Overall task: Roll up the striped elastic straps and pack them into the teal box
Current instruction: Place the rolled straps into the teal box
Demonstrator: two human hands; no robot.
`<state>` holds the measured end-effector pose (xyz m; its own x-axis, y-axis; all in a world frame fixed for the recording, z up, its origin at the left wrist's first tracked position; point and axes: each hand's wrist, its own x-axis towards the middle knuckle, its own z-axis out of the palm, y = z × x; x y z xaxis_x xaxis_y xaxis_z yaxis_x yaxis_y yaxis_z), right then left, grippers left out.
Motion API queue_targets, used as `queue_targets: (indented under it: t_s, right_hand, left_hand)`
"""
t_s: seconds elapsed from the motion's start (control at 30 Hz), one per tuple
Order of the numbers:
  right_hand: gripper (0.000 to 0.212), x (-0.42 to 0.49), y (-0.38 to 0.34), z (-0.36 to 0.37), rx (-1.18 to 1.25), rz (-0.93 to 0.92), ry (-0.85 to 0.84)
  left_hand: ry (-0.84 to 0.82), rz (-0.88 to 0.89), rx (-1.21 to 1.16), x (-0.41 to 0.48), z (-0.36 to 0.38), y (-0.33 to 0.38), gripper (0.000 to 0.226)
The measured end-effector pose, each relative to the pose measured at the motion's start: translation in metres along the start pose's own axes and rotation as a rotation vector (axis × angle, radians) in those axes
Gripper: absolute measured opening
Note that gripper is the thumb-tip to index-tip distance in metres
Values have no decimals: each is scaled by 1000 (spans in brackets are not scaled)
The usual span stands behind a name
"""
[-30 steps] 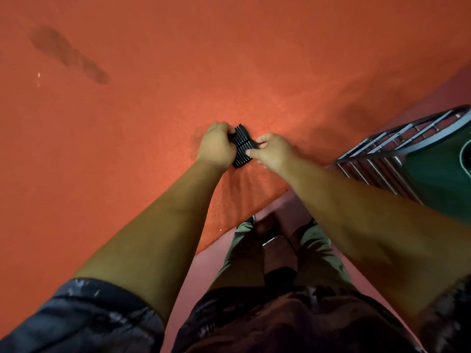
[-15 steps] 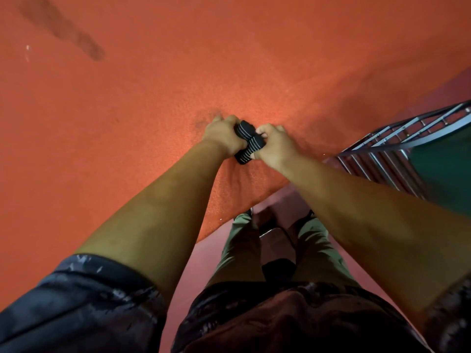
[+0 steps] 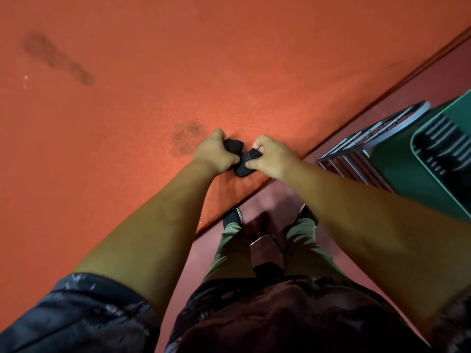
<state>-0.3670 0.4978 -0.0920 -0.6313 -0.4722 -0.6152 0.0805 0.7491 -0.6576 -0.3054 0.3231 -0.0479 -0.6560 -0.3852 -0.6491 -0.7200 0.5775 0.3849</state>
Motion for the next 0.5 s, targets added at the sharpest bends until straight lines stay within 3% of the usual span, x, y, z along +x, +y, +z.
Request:
queue_targets:
  t_s: [0.23, 0.5]
  right_hand:
    - [51, -31, 38, -86, 51, -1, 106]
    - [28, -85, 94, -189, 114, 81, 316]
  left_hand:
    - [-25, 174, 43, 1, 15, 79, 37]
    - [-120, 369, 101, 1, 51, 206, 32]
